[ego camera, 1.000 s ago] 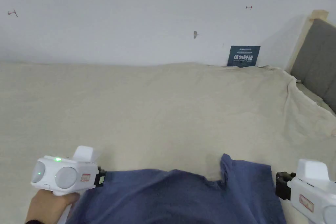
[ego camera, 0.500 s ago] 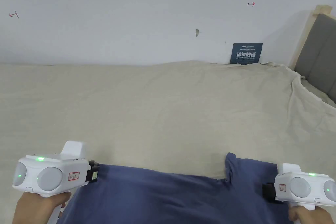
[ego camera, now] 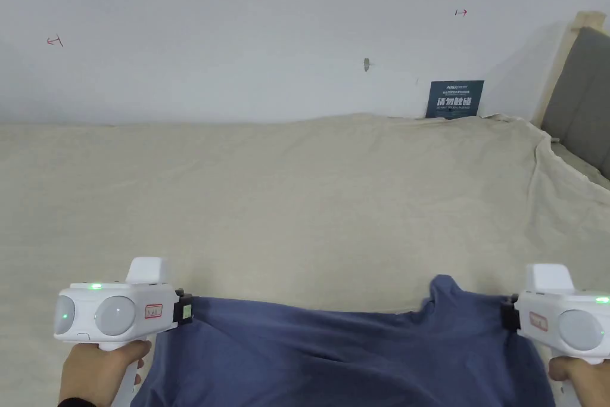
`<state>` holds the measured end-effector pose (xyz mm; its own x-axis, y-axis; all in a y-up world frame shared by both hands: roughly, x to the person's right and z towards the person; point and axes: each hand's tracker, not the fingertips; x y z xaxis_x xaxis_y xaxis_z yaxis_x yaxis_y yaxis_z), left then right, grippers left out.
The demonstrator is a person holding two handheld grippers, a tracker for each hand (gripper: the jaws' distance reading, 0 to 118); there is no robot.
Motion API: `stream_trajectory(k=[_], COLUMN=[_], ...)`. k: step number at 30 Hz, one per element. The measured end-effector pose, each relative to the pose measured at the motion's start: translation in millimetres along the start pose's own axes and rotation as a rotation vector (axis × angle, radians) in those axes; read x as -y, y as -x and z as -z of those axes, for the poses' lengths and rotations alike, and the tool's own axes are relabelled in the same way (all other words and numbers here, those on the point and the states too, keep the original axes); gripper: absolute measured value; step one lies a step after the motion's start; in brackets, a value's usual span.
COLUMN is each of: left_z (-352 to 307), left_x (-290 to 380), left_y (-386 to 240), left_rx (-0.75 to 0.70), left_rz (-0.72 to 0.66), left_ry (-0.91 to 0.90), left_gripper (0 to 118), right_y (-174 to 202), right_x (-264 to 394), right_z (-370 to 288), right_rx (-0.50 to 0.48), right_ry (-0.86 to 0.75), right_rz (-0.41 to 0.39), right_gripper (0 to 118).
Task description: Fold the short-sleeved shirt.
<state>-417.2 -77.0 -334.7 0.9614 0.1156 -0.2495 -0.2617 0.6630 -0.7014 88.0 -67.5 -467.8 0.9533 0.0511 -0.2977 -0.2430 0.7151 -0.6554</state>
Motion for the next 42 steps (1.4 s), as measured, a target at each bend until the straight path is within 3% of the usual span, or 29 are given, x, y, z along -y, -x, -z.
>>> stream_trajectory(k=[9,15,25,33,42], left_z=[-82.0,-148.6,-238.6,-274.5,-260.0], left_x=[-20.7,-71.9,-172.0,-244.4,-297.4], left_y=[23.4,38.7,42.8,32.0,10.3], left_rx=[-0.035,-0.074,-0.149,-0.181,-0.196], left_rz=[-0.070,-0.068,-0.023,0.010,0.062], left_ry=[-0.131,-0.276,-0.481,-0.597,-0.642], left_gripper=[5,5,5,5,5], right_y=[-20.2,-11.5,11.0,6.3,10.6], right_x=[-66.8,-119.7,-216.3,-282.6,-344.0], right_z=[-105.9,-160.4,-221.4,-240.7,-253.6], right_rx=[-0.080,-0.143,-0.160,-0.149,-0.101], right_ry=[-0.279,-0.439,-0.631,-0.754,-0.856], right_rz=[0.004,-0.003,-0.004,0.039,0.054], right_gripper=[1,1,1,1,1])
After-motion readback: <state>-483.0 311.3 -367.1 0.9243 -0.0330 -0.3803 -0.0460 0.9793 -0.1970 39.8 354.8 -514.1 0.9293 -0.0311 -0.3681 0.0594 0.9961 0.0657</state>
